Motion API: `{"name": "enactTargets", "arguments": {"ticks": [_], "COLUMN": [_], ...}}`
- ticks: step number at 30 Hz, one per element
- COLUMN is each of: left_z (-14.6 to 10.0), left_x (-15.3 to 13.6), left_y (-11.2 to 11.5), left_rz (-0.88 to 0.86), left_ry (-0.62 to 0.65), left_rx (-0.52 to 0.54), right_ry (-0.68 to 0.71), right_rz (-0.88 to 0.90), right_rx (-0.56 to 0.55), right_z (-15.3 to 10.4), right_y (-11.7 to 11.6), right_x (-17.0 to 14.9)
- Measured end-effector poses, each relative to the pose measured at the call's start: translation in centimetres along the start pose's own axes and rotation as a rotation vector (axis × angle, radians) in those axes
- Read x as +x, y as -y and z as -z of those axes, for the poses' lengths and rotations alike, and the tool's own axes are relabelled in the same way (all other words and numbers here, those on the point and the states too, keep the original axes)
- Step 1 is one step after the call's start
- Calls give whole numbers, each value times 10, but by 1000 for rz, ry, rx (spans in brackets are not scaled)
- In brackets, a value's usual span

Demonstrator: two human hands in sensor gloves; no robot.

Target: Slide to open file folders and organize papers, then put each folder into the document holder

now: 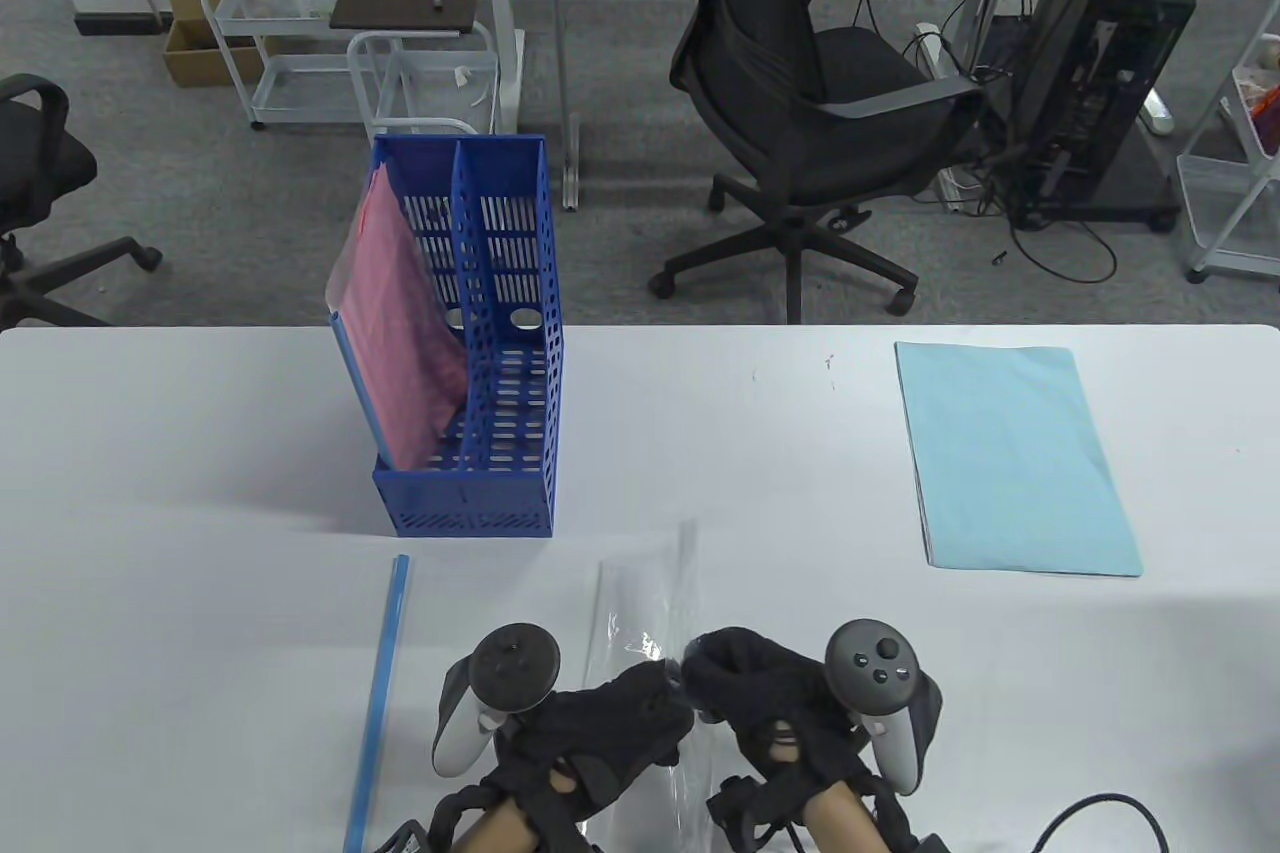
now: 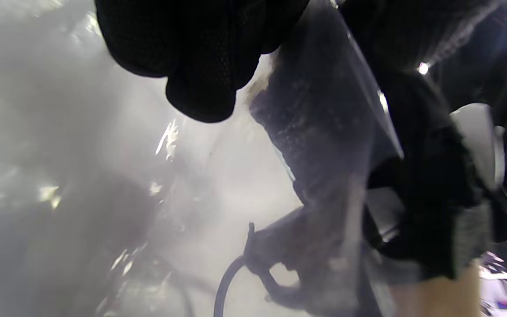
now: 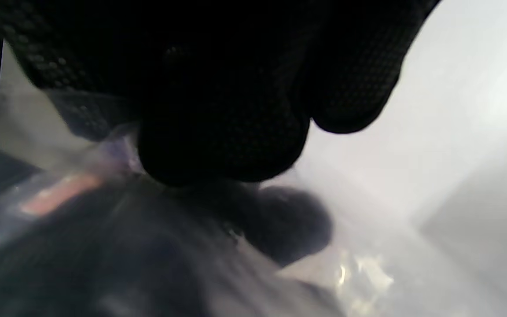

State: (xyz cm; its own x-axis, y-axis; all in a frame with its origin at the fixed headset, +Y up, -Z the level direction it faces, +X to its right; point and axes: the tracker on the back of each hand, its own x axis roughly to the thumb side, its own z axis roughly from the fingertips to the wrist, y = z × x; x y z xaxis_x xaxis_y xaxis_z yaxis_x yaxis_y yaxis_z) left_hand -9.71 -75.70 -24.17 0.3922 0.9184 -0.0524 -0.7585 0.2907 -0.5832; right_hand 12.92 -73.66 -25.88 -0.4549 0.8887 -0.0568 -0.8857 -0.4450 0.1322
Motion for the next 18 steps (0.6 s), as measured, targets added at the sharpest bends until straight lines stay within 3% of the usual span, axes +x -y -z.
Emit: {"name": "enactTargets", "arguments": {"ticks": [4,9,12,18], "left_z": [-5,-7,-16,-45], "left_x": [-2,-6,-8,-8], "left_y": [-3,-10,-26,-84], "left_rz": [40,-45,-23,238], "left_ry": [-46,-75,-109,-249], "left_rx": [99,168,220,420], "right_ry": [17,7,1,-109], "right_rz": [-43,-53,-108,-398], "right_rx": [14,-1,-85,-190], "right_z": [1,4,8,23], "right_y": [-7,-1,16,78], "right_x": [4,2,4,-16]}}
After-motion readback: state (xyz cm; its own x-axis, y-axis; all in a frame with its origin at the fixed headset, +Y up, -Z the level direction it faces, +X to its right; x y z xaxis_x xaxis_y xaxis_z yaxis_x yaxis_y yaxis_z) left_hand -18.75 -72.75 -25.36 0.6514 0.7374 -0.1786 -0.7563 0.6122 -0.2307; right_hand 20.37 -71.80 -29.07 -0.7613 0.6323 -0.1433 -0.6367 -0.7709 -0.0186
